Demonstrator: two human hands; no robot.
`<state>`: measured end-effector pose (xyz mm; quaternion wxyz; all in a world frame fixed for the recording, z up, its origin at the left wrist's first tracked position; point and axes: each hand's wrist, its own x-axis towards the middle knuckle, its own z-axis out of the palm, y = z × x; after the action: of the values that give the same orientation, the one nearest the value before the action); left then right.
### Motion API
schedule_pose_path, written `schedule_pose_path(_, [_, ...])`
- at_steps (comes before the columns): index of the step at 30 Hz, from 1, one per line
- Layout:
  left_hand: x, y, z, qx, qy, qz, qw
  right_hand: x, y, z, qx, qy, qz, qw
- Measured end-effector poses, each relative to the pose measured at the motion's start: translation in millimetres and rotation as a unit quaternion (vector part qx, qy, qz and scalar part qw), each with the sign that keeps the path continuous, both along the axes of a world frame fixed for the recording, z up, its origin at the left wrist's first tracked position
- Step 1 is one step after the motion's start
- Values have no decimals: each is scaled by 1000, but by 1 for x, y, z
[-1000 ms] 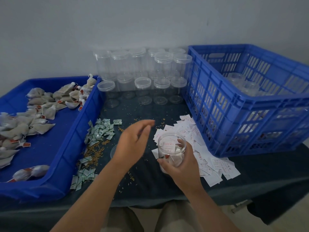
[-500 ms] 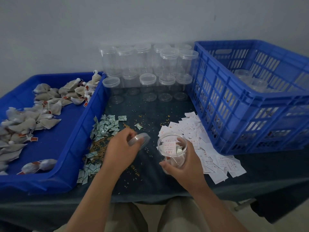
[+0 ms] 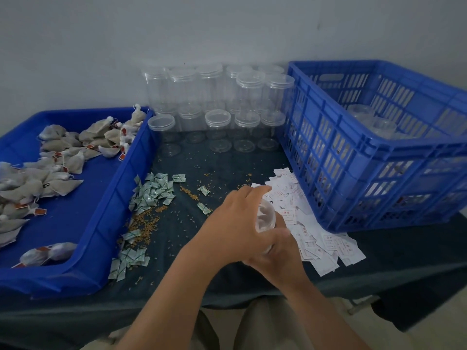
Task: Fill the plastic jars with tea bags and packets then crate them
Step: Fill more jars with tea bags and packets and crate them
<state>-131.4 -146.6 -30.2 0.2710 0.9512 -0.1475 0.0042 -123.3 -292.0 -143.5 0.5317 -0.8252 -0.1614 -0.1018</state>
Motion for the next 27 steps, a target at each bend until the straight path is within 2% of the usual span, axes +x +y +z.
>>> schedule_pose_path(3, [5, -10, 5, 85, 24, -25, 996, 0, 5, 0, -50, -55, -9, 997])
schedule_pose_path(5, [8, -21, 9, 73, 58, 0, 996, 0, 5, -3, -68, -75, -14, 995])
schedule_pose_path(7, [14, -32, 8, 29, 55, 70, 996, 2, 5, -7, -72, -81, -26, 994])
schedule_pose_path(8, [15, -36, 6, 41, 46, 97, 993, 2, 5, -8, -78, -92, -30, 992])
schedule_pose_path(11, [14, -44, -3, 163, 6, 107, 981, 3, 9, -11, -183, -190, -86, 961])
schedule_pose_path(17, [15, -49, -6, 285, -34, 58, 956, 2, 13, -5, -280, -271, -142, 910])
schedule_pose_path(19, [15, -47, -7, 301, -55, 34, 952, 4, 12, -9, -297, -290, -143, 899])
schedule_pose_path(21, [18, -41, -8, 293, -82, -7, 953, 5, 10, -12, -308, -262, -141, 904])
schedule_pose_path(24, [26, -26, -6, 248, -100, -147, 952, 5, 8, -9, -309, -185, -132, 924])
schedule_pose_path(25, [29, -19, -3, 214, -90, -194, 953, 4, 5, -6, -276, -147, -104, 944])
schedule_pose_path(27, [34, -4, 5, 119, -33, -237, 964, 4, 0, 1, -131, -37, -14, 991])
